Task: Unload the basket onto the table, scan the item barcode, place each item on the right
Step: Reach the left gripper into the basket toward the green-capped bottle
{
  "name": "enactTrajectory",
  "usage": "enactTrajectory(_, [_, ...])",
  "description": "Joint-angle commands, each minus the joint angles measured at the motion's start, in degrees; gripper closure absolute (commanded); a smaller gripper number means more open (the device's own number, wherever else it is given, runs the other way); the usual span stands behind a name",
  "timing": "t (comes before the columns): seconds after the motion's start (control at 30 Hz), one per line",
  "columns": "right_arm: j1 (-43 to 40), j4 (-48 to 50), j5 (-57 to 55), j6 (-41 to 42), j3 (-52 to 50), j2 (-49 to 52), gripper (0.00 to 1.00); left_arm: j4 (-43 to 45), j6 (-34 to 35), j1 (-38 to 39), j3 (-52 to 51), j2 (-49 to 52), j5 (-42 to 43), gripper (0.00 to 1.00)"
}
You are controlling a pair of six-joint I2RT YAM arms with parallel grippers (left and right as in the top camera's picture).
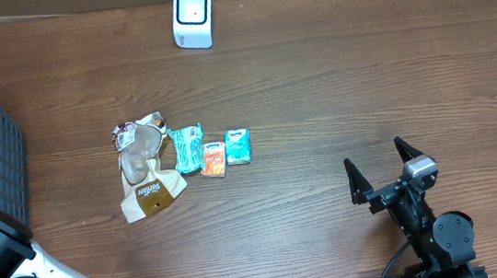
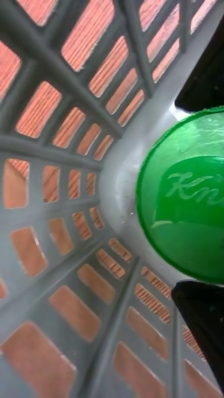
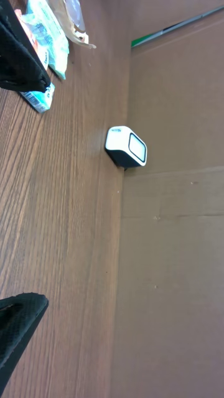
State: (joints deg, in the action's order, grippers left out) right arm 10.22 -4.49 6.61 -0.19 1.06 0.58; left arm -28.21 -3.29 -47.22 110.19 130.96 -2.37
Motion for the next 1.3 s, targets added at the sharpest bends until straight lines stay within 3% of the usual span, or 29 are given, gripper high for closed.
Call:
enactTrajectory(0.0, [0.3, 0.3, -0.2, 0.1, -0.6, -0.4, 0.0, 0.4, 0.9, 0.8, -0.3, 1.9, -0.6, 0.18])
enactTrajectory(0.23, [0.3, 0.3, -0.2, 0.1, -0.6, -0.4, 0.0, -0.3, 0.9, 0.8, -0.2, 3.0, -0.6, 0.22])
enactTrajectory(0.37, [0.3, 0.3, -0.2, 0.1, -0.6, -0.4, 0.0, -0.3, 1.0, 0.9, 0.2, 2.6, -0.6, 0.3])
enactTrajectory(0.87, [0.3, 0.3, -0.2, 0.1, -0.6, -0.4, 0.0, -1.5, 1.6, 2.5, 0.2, -8.2, -0.7, 0.34])
enactTrajectory(1.0, [0.3, 0.3, -0.2, 0.2, -0.6, -0.4, 0.0, -1.6, 4.5, 2.8, 0.2, -15.7, -0.8, 0.32])
enactTrajectory(1.27, [0.3, 0.3, -0.2, 0.1, -0.6, -0.4, 0.0, -1.9, 17.7, 2.9, 0.2, -31.8, -0.7, 0.3])
